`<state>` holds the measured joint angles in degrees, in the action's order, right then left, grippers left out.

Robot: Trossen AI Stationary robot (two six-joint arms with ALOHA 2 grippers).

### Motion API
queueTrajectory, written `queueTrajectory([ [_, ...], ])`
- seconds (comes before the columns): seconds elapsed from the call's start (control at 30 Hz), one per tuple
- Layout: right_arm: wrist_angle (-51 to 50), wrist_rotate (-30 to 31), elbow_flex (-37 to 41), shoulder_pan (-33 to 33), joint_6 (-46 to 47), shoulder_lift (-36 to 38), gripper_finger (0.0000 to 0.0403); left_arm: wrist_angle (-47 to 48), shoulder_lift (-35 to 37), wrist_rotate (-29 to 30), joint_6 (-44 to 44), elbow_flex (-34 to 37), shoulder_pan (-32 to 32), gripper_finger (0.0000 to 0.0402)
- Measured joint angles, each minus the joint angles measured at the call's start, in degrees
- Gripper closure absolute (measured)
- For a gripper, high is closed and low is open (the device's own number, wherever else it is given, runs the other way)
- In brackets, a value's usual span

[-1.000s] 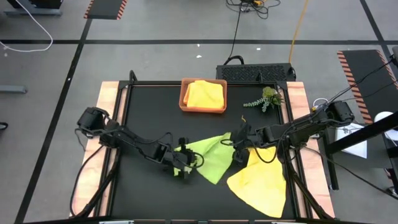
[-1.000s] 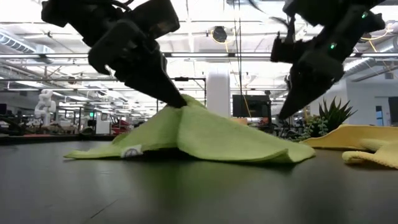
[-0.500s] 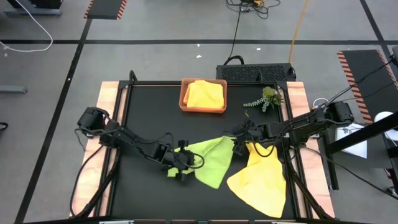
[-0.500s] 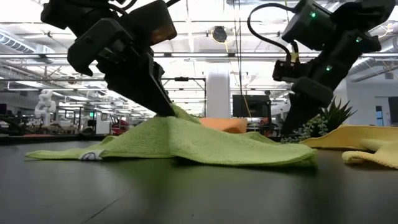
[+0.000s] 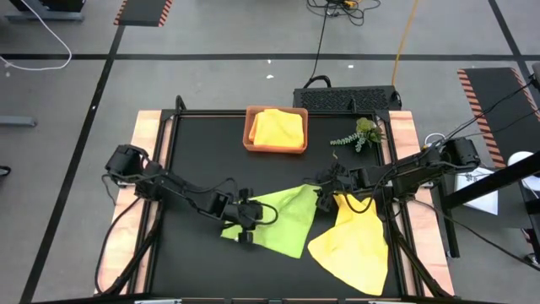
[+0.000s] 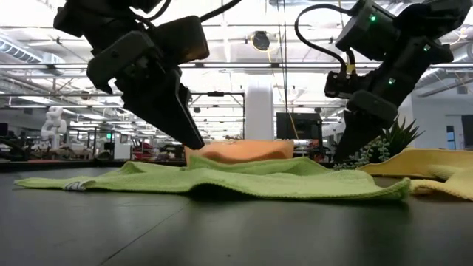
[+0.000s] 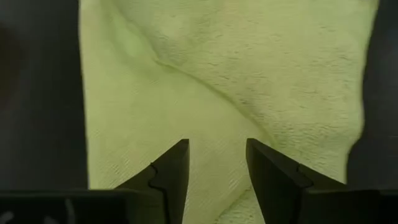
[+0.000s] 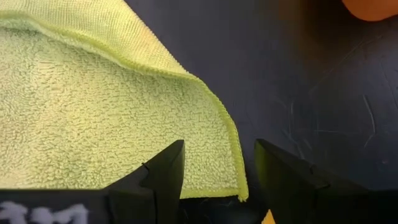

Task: Fold microfiber towels
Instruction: Fold the green towel

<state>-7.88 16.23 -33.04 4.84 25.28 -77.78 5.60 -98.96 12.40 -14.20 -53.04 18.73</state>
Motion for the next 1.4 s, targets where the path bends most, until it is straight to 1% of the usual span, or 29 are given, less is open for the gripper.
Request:
queueTrajectory([
  [0.1, 0.0, 0.0, 0.0, 0.0, 0.0, 0.0, 0.0215, -0.3, 0.0, -2.9, 0.2, 0.0, 0.3, 0.0244],
  [0.17, 0.0, 0.0, 0.0, 0.0, 0.0, 0.0, 0.0215, -1.3, 0.0, -3.6, 1.8, 0.0, 1.1, 0.0244],
  [0.33, 0.0, 0.0, 0.0, 0.0, 0.0, 0.0, 0.0215, -3.2, -1.5, -0.8, 2.9, 0.0, 3.4, 0.0245],
  [0.43, 0.0, 0.0, 0.0, 0.0, 0.0, 0.0, 0.0215, -5.0, -3.0, 0.0, 2.9, 0.0, 4.0, 0.0245],
  [0.53, 0.0, 0.0, 0.0, 0.0, 0.0, 0.0, 0.0215, -4.8, -4.5, 1.1, 2.0, 0.0, 3.7, 0.0245],
  [0.67, -0.1, 0.0, 0.0, 0.0, 0.0, 0.0, 0.0215, -4.8, -4.8, 2.7, 0.4, 0.0, 2.8, 0.0245],
  [0.9, -0.1, 0.0, 0.0, 0.0, 0.0, 0.0, 0.0215, -4.9, -4.8, 2.7, 0.3, 0.0, 1.9, 0.0248],
  [0.97, -0.1, 0.0, 0.0, 0.0, 0.0, 0.0, 0.0215, -5.0, -4.8, 2.7, 0.3, 0.0, 1.9, 0.0259],
  [1.07, -0.1, 0.0, 0.0, 0.0, 0.0, 0.0, 0.0215, -5.0, -4.8, 2.7, 0.6, 0.0, 1.9, 0.0293],
  [1.23, -0.5, -2.3, 0.0, -0.3, 0.0, 0.0, 0.0215, -5.4, -4.8, 2.7, 1.4, 0.0, 1.9, 0.0385],
  [1.27, -0.7, -2.9, 0.0, -0.6, 0.0, 0.0, 0.0215, -5.4, -4.8, 2.7, 1.7, 0.0, 1.9, 0.0391],
  [1.4, -1.6, -3.8, 0.0, -2.1, 0.0, 0.0, 0.0215, -5.4, -4.8, 2.7, 3.2, 0.0, 1.9, 0.0394],
])
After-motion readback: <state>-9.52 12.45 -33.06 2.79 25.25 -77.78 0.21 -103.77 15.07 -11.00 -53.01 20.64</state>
